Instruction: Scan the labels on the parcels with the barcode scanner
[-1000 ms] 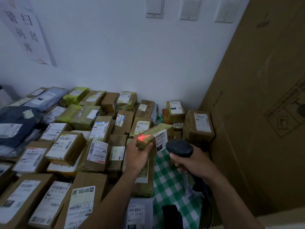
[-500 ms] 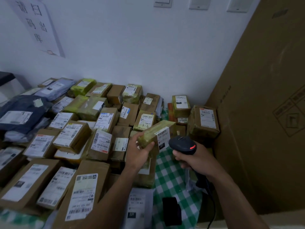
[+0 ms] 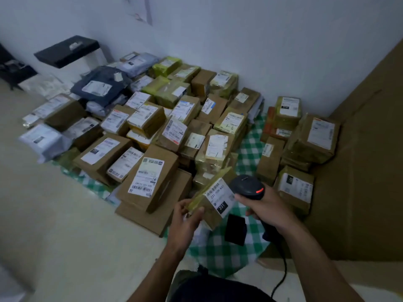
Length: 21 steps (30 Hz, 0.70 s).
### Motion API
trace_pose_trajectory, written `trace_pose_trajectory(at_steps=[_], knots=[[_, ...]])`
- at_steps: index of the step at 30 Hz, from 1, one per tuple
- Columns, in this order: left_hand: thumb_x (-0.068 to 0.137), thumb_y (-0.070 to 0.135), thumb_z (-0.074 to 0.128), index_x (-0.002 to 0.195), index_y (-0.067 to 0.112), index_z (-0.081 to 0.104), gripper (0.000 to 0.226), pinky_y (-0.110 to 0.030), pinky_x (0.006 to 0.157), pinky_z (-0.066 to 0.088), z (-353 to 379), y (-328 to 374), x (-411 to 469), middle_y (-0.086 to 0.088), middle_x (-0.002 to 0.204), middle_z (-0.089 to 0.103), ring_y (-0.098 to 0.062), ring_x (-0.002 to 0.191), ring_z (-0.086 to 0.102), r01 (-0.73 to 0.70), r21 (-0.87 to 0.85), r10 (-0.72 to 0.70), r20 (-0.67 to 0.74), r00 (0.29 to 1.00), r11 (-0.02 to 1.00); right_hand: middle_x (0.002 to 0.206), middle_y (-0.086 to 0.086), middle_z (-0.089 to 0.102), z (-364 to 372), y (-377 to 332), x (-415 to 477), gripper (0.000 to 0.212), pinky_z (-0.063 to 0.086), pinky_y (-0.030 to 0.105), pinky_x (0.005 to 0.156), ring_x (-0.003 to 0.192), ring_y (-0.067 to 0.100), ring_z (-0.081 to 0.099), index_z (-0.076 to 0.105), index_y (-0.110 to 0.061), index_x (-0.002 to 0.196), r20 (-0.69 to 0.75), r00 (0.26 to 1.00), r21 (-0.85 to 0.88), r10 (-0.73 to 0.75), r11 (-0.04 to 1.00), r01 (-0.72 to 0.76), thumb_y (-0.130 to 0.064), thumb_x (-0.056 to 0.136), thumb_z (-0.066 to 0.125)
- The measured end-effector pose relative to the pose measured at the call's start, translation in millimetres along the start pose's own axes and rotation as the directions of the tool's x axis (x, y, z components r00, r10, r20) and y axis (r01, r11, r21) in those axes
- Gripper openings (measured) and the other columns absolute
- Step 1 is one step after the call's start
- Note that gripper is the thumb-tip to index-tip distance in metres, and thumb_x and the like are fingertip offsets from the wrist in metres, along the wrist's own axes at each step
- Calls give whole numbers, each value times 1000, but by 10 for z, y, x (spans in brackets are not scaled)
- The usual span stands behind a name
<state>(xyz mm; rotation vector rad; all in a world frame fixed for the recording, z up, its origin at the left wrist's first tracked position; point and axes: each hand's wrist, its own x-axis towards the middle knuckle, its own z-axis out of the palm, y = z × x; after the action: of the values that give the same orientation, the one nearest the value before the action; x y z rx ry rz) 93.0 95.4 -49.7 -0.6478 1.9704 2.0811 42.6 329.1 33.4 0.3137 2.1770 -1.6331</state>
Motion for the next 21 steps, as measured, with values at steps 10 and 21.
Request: trace_pose_trajectory(at_steps=[10,21], knots=[[101,47,60,149,19,37,59,-50,101,54,-61,-669,-195,-9,139,56,-27,119,62,197,-175,-243,-297,924,965,102,-9,77,40,247,-212,39,53,27,60,76,24,77,64,-40,119,76,997,-47,32,999,-29,-38,86,84],[94,35,71,138,27,59,47,-47,104,51,303,-566,-324,-6,141,48,-24,122,52,-54,649,226,-185,956,759,104,-4,76,-205,518,-395,42,53,27,60,70,16,75,64,-32,125,47,997,1,64,998,-64,-32,88,83]])
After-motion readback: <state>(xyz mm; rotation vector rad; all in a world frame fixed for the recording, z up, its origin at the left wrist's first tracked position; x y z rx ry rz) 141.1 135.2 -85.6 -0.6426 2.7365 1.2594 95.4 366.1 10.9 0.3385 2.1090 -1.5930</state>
